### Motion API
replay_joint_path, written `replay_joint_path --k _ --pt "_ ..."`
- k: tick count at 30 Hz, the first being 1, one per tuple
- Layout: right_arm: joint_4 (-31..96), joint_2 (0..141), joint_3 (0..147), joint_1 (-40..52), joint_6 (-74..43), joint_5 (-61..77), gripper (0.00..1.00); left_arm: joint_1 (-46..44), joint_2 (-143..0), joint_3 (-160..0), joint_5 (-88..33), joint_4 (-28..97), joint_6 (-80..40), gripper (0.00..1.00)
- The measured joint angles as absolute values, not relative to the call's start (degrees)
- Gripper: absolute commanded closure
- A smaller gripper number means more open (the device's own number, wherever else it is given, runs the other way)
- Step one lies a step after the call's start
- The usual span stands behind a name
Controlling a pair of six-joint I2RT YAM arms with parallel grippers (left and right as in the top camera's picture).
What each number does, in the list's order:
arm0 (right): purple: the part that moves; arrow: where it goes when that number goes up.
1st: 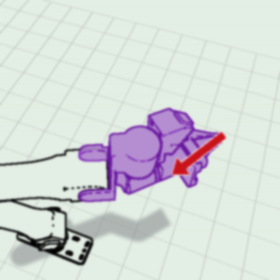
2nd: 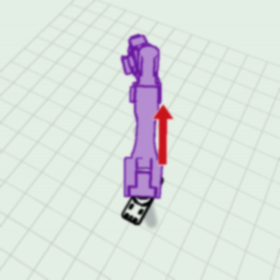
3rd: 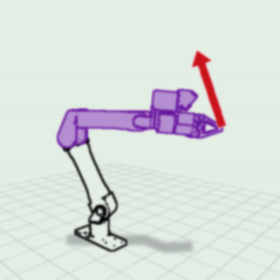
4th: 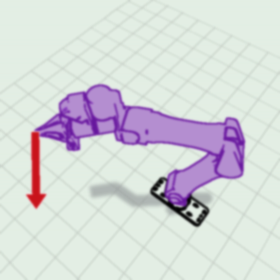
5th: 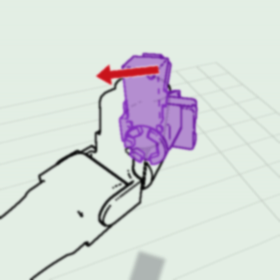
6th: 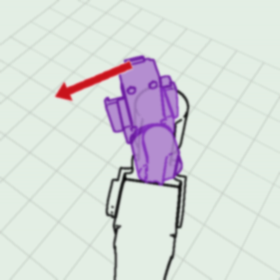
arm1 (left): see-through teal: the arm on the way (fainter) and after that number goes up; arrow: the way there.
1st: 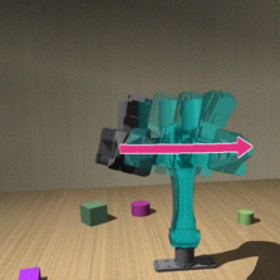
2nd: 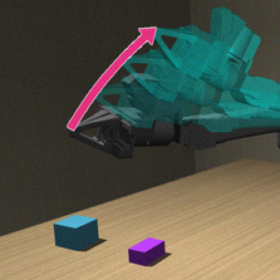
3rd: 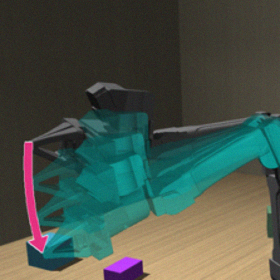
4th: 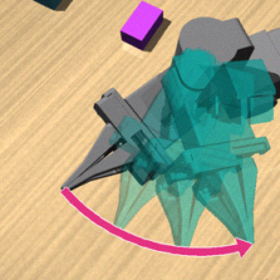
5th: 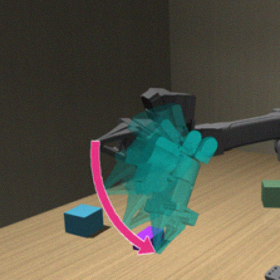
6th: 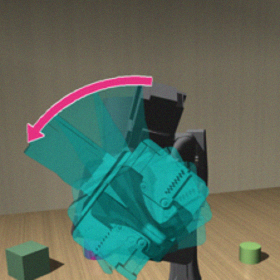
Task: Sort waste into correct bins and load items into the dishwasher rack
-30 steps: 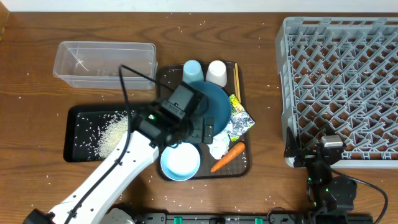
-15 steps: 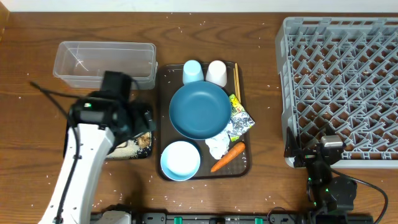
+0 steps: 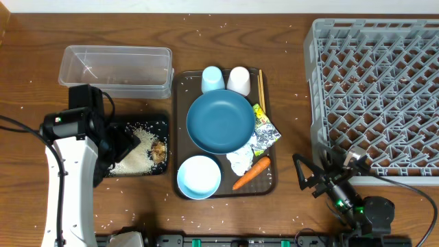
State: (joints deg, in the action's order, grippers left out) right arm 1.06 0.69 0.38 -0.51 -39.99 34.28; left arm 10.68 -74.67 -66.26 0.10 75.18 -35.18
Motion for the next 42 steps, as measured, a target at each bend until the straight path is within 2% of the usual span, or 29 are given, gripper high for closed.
replay_joint_path --k 3,7,10,14,19,22,28,32,38,42 --pt "2.3 0.7 0.4 -0.5 -44.8 33.5 0.01 10.7 -74.7 -66.3 -1.4 77.9 -35.3 0.02" --pt "2.3 0.7 0.4 -0.5 -42.5 29.6 0.01 10.4 -74.7 -66.3 -8.8 79.0 -30.6 0.01" --pt "2.3 0.7 0.4 -0.5 -35.5 27.3 0.01 8.1 -74.7 -66.2 -16.3 79.0 -25.1 0.01" --pt "2.3 0.7 0.4 -0.5 -19.6 25.7 0.01 0.8 -74.4 -65.5 -22.8 78.5 -20.9 0.04" --pt "2.3 0.7 0.4 -0.5 0.4 24.9 0.01 -12.6 -73.8 -64.9 -25.9 75.4 -21.1 0.04" --pt "2.3 0.7 0.4 -0.5 6.7 24.7 0.01 -22.0 -73.8 -64.7 -26.7 71.1 -22.5 0.06" --pt "2.3 0.7 0.4 -0.5 11.8 24.5 0.01 -41.1 -73.7 -64.5 -21.2 64.8 -27.6 0.06" --pt "2.3 0.7 0.4 -0.5 13.0 24.4 0.01 -50.4 -73.7 -64.4 -15.6 61.4 -31.3 0.05" --pt "2.3 0.7 0.4 -0.5 13.6 24.4 0.01 -60.7 -74.0 -64.3 -6.5 53.7 -31.8 0.05" --pt "2.3 0.7 0.4 -0.5 13.7 24.4 0.01 -63.0 -75.3 -64.3 0.2 53.3 -32.0 0.02"
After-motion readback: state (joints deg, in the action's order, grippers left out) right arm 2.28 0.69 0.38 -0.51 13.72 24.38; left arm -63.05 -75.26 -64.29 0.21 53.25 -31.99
